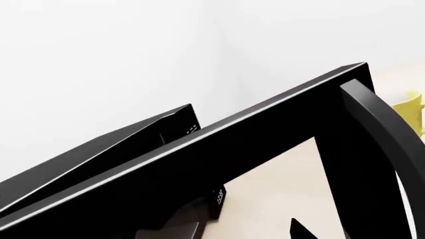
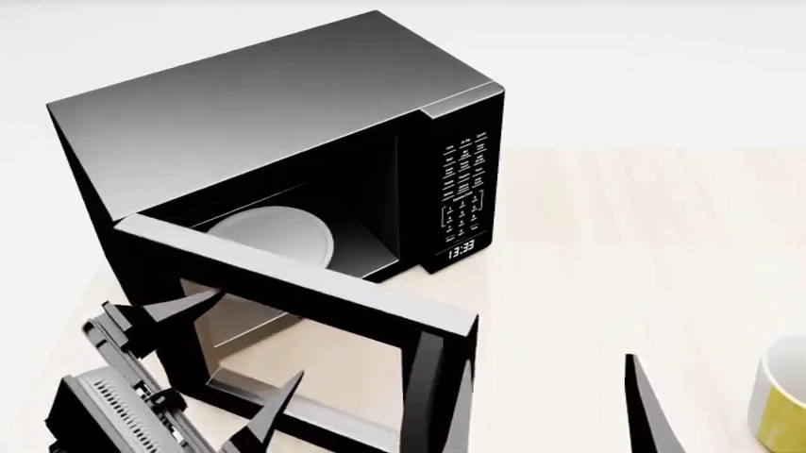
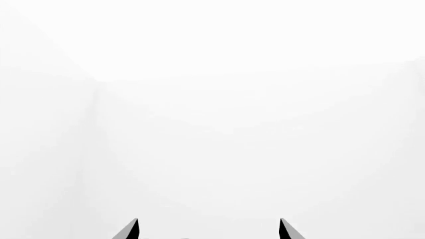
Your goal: Close the microwave.
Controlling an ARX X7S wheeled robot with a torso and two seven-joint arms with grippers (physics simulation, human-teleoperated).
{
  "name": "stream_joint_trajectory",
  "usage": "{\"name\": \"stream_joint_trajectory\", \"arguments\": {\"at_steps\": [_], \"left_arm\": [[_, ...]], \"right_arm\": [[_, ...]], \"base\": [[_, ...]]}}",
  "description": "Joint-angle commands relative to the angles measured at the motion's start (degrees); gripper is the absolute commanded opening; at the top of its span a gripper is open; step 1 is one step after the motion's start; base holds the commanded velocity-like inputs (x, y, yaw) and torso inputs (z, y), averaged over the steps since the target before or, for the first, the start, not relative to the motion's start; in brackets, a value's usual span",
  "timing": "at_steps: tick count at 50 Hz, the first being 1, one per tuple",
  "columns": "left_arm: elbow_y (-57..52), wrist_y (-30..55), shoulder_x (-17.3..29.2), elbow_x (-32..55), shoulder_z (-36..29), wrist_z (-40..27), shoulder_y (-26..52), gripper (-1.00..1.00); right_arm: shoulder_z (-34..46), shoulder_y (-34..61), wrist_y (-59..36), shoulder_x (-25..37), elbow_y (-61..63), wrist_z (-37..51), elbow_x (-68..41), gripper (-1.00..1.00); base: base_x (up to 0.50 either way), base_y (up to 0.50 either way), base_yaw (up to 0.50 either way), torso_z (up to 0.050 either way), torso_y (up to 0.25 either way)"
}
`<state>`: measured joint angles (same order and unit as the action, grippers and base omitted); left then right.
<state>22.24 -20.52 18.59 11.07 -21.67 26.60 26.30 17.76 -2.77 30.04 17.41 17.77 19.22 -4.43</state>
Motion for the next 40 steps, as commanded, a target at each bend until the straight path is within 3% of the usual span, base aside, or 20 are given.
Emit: {"name": "stream_joint_trajectory", "arguments": {"at_steps": [1,40], "left_arm": [[1.02,-1.05,-1.97,-0.26,0.85,-0.91,1.54,1.00],[10.62,-5.67,-6.58,-1.51,0.46,-4.07,6.04,1.00]], "right_arm": [[-0.49,-0.02,0.06,-0.22,-0.04,-0.42,0.27,1.00],[-0.04,0.38,0.09,0.37,-0.47,0.36,-0.14,1.00]], "base": [[0.00,0.00,0.00,0.000,0.000],[0.00,0.00,0.00,0.000,0.001]]}}
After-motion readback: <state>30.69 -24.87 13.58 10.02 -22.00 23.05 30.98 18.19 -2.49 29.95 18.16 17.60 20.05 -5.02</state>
